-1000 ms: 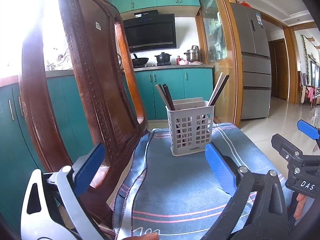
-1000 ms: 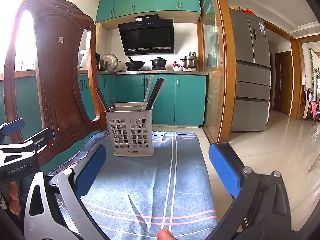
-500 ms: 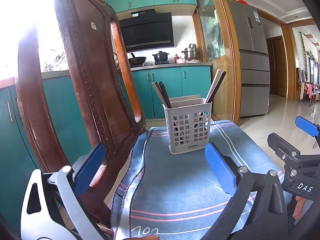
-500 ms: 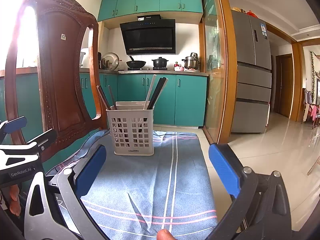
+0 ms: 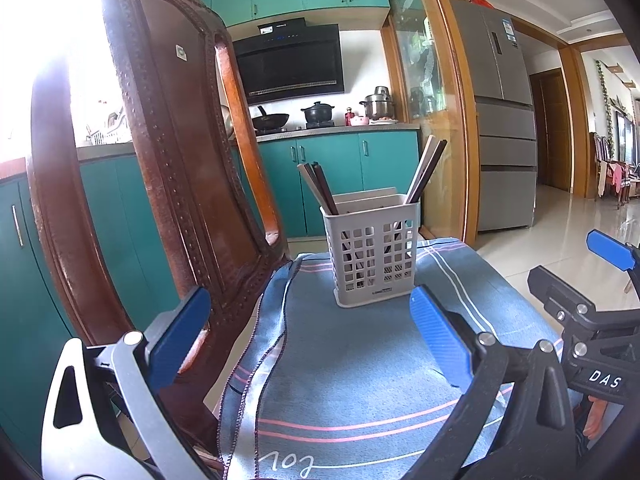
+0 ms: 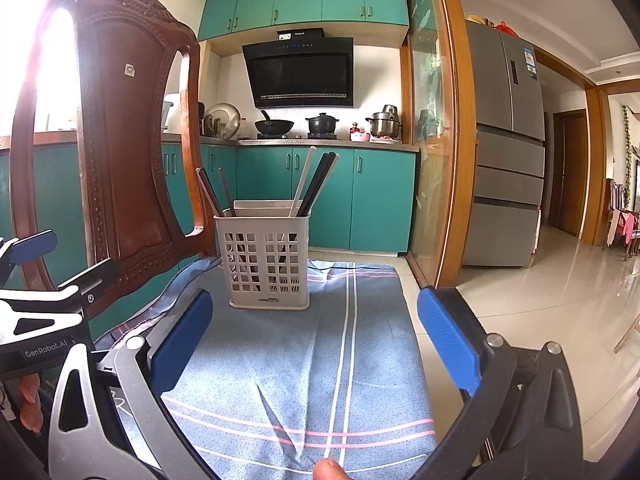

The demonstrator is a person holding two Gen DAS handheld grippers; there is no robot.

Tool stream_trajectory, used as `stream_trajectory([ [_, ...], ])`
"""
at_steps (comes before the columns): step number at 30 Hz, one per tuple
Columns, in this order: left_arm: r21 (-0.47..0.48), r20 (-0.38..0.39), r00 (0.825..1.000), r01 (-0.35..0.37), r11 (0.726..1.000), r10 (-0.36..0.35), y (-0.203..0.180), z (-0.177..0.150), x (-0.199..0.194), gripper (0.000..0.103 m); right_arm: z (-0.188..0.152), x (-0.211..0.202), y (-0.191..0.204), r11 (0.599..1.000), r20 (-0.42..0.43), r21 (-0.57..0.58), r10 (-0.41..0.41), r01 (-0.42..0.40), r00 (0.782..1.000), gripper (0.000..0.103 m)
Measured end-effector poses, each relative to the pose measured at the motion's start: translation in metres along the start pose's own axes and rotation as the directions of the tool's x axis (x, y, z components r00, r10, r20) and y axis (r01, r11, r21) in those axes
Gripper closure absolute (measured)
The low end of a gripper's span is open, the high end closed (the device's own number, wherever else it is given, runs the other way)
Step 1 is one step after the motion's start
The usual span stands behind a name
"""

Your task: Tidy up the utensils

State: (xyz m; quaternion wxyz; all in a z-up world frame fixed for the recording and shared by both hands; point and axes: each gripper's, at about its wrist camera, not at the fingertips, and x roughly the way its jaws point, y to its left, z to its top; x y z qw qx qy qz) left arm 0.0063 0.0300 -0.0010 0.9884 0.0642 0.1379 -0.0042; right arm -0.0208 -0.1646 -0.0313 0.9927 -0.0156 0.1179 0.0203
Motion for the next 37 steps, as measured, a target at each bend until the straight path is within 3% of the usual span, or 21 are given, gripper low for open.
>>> stream_trajectory([
  [32,0.005,-0.021,1.000,0.013,1.000,-0.013,-0.002,-0.003,0.007,0.003,-0.004,-0.001,-0.013,1.000,-0.012,-0.017,0.013,-0.013,1.000,0.003],
  [37,0.008,-0.052,0.999,0.013,1.000,-0.013,-0.005,-0.006,0.014,0.003,-0.009,0.013,-0.019,1.000,-0.060,0.003,0.015,-0.015,0.998,0.003],
])
